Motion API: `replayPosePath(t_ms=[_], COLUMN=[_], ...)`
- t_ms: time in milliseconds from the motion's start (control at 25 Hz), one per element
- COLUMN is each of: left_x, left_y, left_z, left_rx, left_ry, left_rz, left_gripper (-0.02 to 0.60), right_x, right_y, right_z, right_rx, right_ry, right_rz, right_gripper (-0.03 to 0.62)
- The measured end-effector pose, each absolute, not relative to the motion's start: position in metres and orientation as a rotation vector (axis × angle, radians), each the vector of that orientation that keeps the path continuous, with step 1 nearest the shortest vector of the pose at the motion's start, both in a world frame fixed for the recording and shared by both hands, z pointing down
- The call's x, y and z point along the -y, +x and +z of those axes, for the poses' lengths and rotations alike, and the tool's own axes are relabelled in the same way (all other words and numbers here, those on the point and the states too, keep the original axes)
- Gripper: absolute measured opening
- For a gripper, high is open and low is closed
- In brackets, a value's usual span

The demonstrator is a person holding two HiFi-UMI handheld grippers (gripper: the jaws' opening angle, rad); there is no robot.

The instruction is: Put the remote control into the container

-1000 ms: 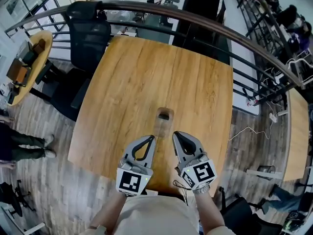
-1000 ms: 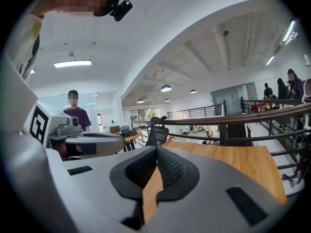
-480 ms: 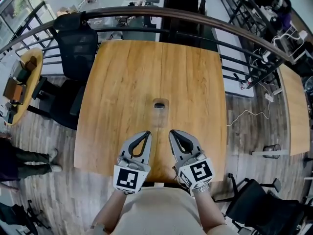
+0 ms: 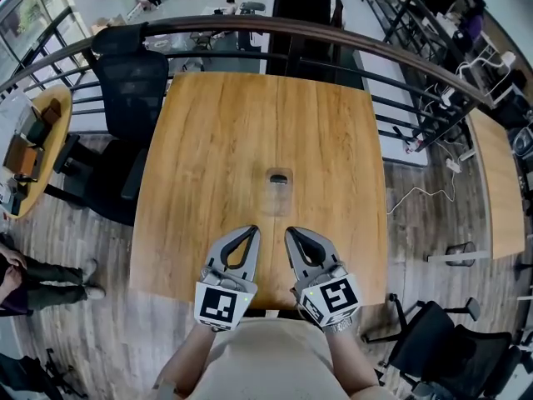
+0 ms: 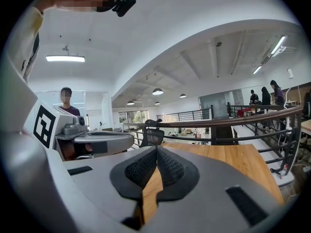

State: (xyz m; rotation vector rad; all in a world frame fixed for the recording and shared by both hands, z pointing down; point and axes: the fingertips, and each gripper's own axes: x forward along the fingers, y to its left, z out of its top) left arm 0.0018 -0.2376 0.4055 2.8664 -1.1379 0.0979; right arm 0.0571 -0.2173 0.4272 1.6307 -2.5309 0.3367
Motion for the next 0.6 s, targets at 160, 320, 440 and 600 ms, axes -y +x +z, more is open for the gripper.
replayPosePath(t_ms=[160, 320, 440, 600], left_x=[0.237, 0.233, 0.227, 0.221], left_y=[-0.006, -0.007, -0.001, 0.009], left_z=[0.404, 0.405, 0.404, 0.399], left_rx=[1.131, 1.112, 1.095, 1.084], left_ry=[2.863, 2.867, 2.875, 2.904], left_rz=[0.089, 0.080, 0.078, 0.068], left_gripper=[0.011, 0.011, 0.011, 0.011], right_x=[0.215, 0.210, 0.206, 0.202], right_y=[0.050, 0.050, 0.055, 0.064], right_z=[0.425, 0.422, 0.423, 0.426], right_rx=[2.518, 2.503, 2.495, 2.485], right_ry=[1.630, 1.647, 1.652, 1.654], right_rz=[0.320, 0.312, 0.316, 0.330], right_gripper=[0.017, 0.017, 0.017, 0.017])
